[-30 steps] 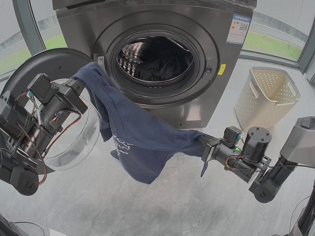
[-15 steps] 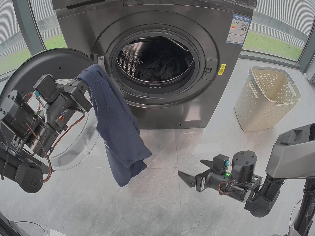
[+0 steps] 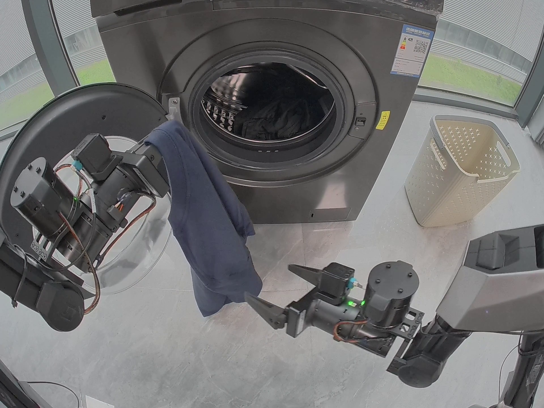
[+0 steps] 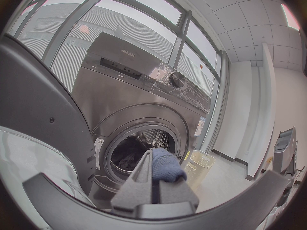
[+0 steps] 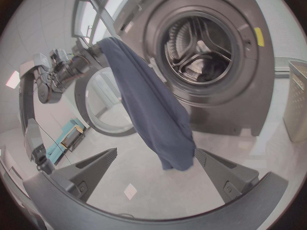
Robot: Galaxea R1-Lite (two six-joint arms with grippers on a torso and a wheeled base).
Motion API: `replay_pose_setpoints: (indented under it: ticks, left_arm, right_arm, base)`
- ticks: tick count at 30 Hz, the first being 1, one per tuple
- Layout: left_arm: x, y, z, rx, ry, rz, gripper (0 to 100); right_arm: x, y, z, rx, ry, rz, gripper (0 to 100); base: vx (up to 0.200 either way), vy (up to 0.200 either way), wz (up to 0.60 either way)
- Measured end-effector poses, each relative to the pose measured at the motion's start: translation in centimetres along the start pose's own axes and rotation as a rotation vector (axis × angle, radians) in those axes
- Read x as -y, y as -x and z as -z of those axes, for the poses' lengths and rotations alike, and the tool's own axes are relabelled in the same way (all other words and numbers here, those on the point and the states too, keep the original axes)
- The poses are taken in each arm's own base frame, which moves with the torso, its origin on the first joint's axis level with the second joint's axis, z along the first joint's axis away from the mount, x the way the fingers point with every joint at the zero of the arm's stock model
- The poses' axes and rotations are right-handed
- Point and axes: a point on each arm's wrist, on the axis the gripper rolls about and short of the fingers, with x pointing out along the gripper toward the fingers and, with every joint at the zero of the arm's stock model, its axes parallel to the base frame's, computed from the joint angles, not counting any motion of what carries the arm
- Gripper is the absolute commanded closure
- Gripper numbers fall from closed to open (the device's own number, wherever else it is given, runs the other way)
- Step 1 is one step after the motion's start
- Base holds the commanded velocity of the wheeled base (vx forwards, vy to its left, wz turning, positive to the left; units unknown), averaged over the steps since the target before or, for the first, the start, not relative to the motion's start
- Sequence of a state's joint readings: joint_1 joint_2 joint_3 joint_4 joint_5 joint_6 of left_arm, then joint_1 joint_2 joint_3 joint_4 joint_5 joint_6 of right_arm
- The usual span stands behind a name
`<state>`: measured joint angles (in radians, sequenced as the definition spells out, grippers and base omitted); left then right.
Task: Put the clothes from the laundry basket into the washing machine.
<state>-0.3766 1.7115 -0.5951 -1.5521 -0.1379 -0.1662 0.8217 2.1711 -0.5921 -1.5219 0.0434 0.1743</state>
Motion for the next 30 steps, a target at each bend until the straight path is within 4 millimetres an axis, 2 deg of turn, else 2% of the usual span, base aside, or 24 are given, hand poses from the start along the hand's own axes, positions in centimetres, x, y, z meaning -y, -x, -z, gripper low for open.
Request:
replay_pose_setpoints:
  ticks: [6,12,16,23,30]
  left_arm:
    - [0.0,-0.1,0.2,-0.003,-0.001,-0.006,100]
    - [0.0,-0.3,0.1,0.004,-0.001,-0.012,100]
    - [0.1,-0.5,0.0,0.014,0.0,-0.021,100]
    - [0.3,-0.8,-0.2,0.028,0.002,-0.027,100]
    - [0.4,-0.8,-0.2,0.031,0.003,-0.026,100]
  right_arm:
    - [-3.3,-3.7,-1.2,0.12,0.006,-0.109,0]
    - [-5.0,-7.3,-1.1,0.186,0.007,-0.159,0]
    - [-5.4,-9.8,-0.6,0.218,0.012,-0.169,0]
    - [-5.7,-12.9,0.9,0.229,0.04,-0.164,0]
    - [-4.2,-14.9,1.2,0.258,0.054,-0.098,0]
  base:
    - [0.0,0.0,0.0]
    - [0.0,0.0,0.0]
    - [0.0,0.0,0.0]
    - [0.0,0.0,0.0]
    - [0.0,0.0,0.0]
